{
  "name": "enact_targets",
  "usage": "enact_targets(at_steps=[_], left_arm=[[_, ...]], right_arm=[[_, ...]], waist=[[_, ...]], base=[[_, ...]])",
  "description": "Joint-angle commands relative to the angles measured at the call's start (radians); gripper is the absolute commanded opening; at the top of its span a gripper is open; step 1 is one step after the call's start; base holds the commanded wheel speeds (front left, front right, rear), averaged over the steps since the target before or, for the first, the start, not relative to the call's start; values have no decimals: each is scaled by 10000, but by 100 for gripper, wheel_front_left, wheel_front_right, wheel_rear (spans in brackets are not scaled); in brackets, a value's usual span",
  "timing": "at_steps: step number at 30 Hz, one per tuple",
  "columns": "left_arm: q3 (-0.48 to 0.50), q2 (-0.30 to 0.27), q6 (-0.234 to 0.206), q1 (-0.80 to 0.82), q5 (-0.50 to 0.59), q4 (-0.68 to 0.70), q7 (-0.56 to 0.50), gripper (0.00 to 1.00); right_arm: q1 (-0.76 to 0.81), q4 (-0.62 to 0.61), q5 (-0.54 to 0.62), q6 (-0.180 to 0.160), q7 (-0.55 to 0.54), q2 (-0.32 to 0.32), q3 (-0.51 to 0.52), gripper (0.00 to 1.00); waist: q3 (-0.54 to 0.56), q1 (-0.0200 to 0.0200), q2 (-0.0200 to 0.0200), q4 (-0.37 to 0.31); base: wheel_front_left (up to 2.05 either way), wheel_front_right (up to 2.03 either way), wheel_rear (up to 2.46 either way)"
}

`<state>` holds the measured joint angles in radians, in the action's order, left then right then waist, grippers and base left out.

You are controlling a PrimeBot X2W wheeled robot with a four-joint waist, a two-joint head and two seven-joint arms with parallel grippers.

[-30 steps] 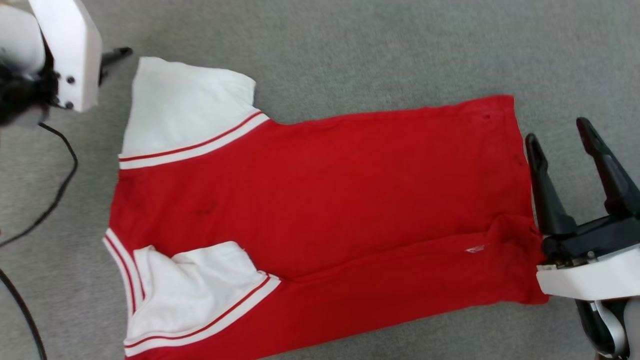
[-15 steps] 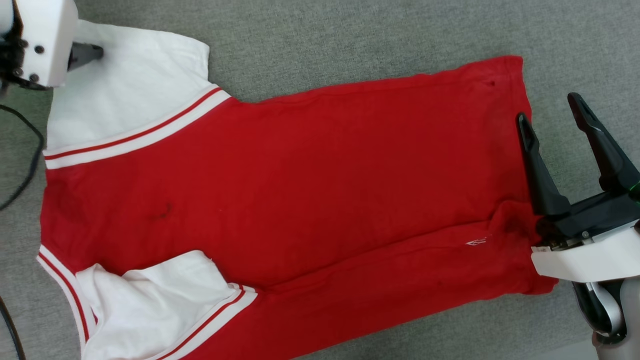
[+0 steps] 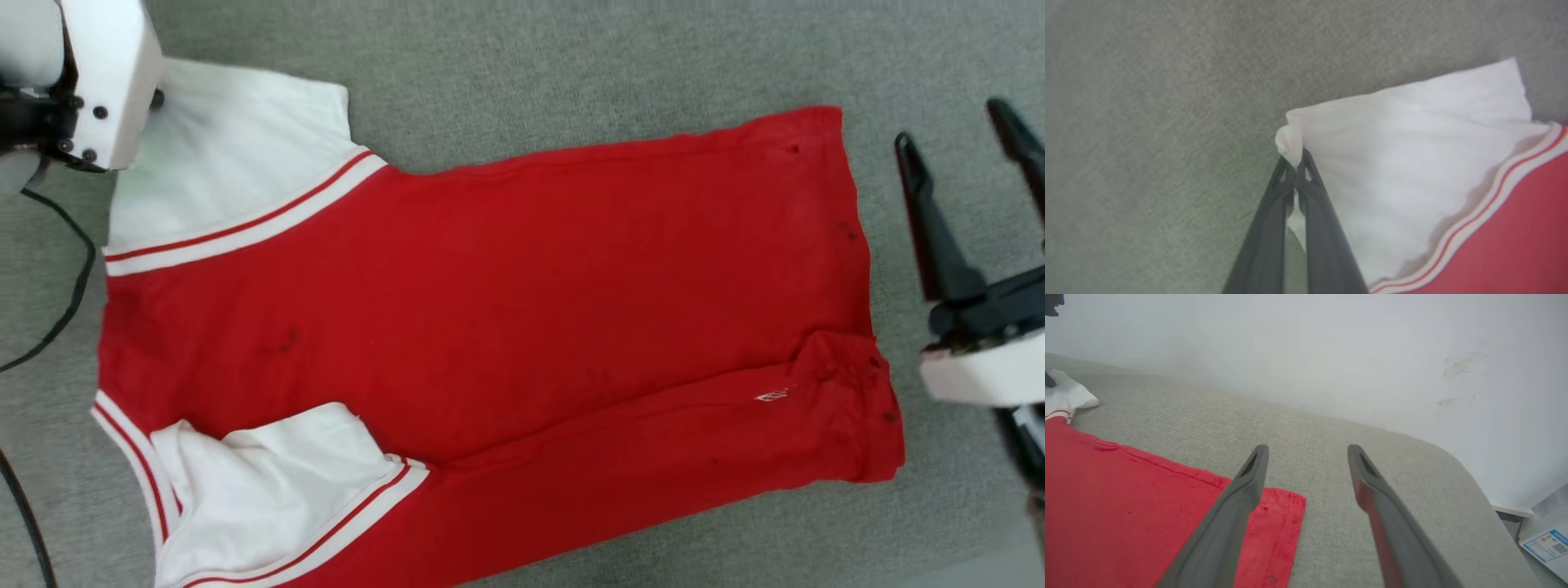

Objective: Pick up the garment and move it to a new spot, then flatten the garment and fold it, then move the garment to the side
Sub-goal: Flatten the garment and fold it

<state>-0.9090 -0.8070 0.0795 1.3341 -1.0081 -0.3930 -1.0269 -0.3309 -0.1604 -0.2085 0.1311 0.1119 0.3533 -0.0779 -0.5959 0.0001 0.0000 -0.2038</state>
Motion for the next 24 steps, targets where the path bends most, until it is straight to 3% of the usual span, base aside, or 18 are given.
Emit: enact_targets(at_steps=[1,2,3,8,14,19,24], left_arm=[[-23,45,60,-161,-28,-14,132,0],[-5,93,98,-209,-67,7,249,0],[-30,190,175,-345,-83,154,577,0],[-152,383,323,-597,-144,552,970,0],[-314,508,388,-800,-119,1244,1227,0],[-398,566,404,-728,-13,1806,1330,0],[-399,653,383,-574,82,2198,1377,0]], right_arm=[[-279,-26,3,-8,-198,233,29,100],[-444,-20,-90,-8,-451,443,-10,100],[-1027,185,-590,-8,-1554,1296,-181,100],[-1884,570,-2095,-8,-4369,3056,-1149,100],[-3122,959,-4121,-8,-7571,4727,-2725,100],[-4448,1423,-5413,-8,-9724,5317,-4102,100],[-5520,2557,-6172,-8,-11101,4851,-4739,100]], waist=[[322,-1,0,144],[455,-1,0,196],[822,-1,0,423],[1266,-1,0,834],[1350,-1,0,1277],[1169,-1,0,1588],[868,-1,0,1851]], base=[[0,0,0],[0,0,0],[0,0,0],[0,0,0],[0,0,0],[0,0,0],[0,0,0]])
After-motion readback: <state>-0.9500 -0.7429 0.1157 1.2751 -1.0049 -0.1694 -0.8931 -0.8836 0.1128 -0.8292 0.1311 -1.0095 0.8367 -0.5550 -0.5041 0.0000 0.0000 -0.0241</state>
